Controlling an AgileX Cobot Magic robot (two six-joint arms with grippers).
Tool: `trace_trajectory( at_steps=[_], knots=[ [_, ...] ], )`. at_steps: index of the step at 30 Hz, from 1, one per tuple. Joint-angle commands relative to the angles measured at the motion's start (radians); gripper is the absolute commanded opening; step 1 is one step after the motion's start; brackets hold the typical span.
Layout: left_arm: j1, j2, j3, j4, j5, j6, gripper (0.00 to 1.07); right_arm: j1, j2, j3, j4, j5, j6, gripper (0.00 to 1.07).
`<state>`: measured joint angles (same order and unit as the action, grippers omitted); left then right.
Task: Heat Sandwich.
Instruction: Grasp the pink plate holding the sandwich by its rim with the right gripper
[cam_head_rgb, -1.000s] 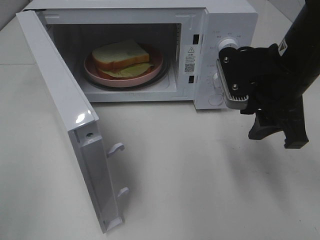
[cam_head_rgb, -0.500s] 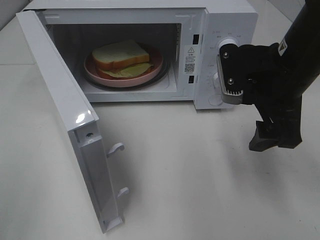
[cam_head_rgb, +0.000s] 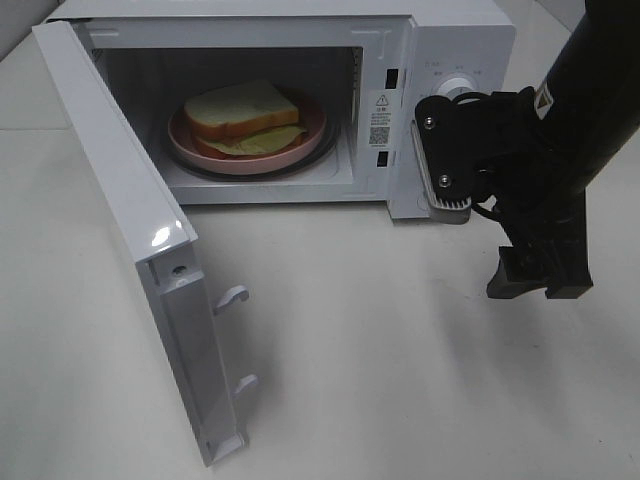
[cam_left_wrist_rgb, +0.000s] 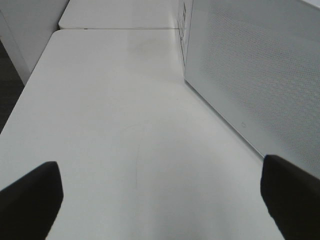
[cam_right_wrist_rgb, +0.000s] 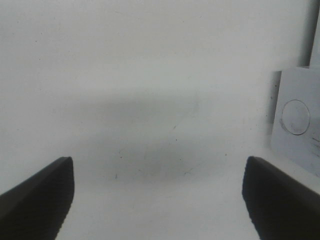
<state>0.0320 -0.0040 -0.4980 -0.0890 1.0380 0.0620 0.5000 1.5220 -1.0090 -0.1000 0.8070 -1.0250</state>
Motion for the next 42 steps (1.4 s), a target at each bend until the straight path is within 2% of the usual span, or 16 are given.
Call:
trace_trajectory(
  at_steps=[1,12,26,42],
  knots=[
    [0.003,-0.025,0.003,-0.003,-0.002,-0.001,1.01,0.003,-0.007,-0.009,-0.023,-0.01,-0.015,0.88],
    [0.003,-0.025,0.003,-0.003,-0.002,-0.001,1.01,0.042,0.027,-0.103,-0.056,-0.015,-0.018,0.87],
    [0.003,-0.025,0.003,-0.003,-0.002,-0.001,1.01,0.109,0.175,-0.261,-0.056,-0.038,-0.018,0.87],
    [0.003,-0.025,0.003,-0.003,-0.002,-0.001,1.01,0.142,0.324,-0.433,-0.048,-0.055,-0.022,0.86]
  ],
)
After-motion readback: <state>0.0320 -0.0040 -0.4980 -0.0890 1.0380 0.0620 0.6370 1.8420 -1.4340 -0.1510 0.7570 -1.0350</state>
